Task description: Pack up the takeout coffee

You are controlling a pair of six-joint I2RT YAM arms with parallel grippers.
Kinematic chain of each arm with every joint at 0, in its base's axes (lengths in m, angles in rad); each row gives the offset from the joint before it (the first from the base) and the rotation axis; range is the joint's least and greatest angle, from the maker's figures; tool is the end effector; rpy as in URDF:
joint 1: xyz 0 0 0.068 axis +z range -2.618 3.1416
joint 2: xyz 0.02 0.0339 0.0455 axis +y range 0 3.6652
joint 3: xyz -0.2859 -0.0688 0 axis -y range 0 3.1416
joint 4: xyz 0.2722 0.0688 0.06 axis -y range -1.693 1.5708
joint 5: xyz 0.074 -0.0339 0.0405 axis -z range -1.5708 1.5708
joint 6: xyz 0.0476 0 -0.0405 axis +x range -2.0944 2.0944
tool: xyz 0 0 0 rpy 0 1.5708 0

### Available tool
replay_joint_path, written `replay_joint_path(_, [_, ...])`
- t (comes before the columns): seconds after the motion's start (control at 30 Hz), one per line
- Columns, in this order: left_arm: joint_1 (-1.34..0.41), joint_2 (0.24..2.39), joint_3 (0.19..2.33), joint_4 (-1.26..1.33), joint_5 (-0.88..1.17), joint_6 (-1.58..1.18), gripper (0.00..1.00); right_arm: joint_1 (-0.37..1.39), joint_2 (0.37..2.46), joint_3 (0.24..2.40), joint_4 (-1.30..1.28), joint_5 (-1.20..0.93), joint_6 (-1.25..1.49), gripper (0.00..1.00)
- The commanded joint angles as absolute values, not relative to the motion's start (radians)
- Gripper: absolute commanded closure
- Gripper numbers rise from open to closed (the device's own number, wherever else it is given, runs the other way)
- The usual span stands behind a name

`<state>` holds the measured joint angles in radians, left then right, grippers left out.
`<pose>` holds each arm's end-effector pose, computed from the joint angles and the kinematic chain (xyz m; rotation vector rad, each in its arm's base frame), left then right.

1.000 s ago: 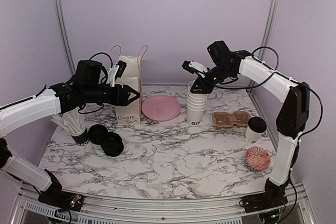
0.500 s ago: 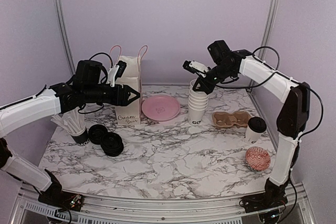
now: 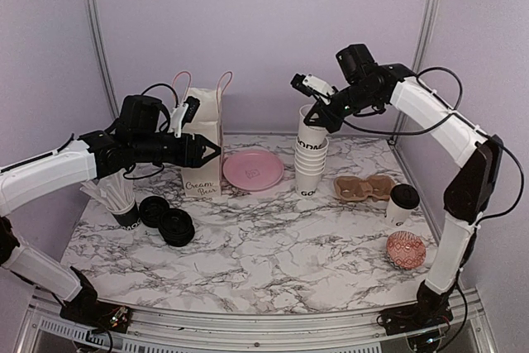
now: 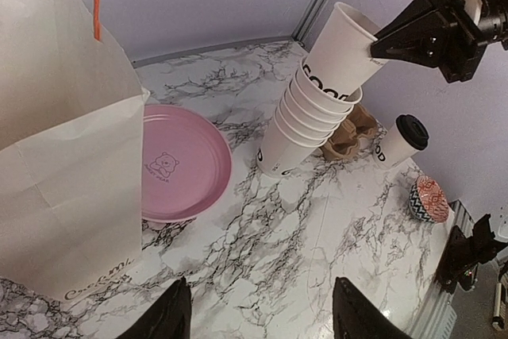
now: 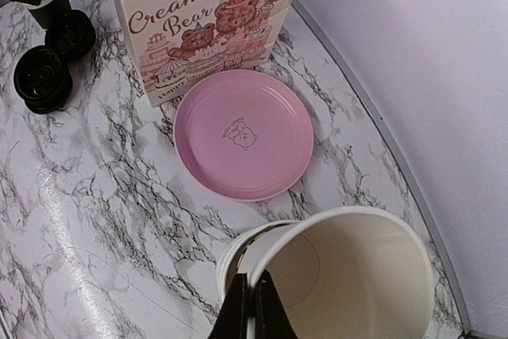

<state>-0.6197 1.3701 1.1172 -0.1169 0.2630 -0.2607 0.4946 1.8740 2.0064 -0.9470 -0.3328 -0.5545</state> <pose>0.2805 -0.2153 0.3403 0.5387 1.9478 -0.8282 0.3877 0.2268 0.3952 -1.3144 1.9582 0.3671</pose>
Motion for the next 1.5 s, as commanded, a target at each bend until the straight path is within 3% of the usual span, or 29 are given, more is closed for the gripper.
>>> replay_joint_path(0.0, [-0.614,1.382,1.148,-0.129,0.269,-0.258,0.40,0.508,1.777,2.055,-0.971,-0.363,-0.569,1.00])
replay_joint_path(0.23, [-0.614,1.385,1.170,-0.174,0.252,-0.206,0.41,0.508,1.693,2.068,-0.991,-0.396,-0.583,1.00])
replay_joint_path(0.37, [-0.627,1.406,1.228,-0.274,0.229,-0.166,0.43,0.509,1.633,2.026,-1.004,-0.525,-0.617,1.00])
replay_joint_path(0.57, [-0.752,1.433,1.360,-0.566,-0.029,-0.108,0.41,0.632,1.527,1.718,-0.961,-0.532,-0.733,1.00])
replay_joint_path(0.73, [-0.765,1.381,1.278,-0.697,-0.085,-0.232,0.43,0.768,1.444,1.438,-0.838,-0.496,-0.792,1.00])
replay_joint_path(0.93, [-0.767,1.351,1.180,-0.775,-0.176,-0.300,0.48,0.890,1.461,1.290,-0.756,-0.434,-0.830,1.00])
replay_joint_path(1.47, [-0.820,1.535,1.173,-0.818,-0.064,-0.196,0.49,0.955,1.511,1.156,-0.557,-0.413,-0.772,1.00])
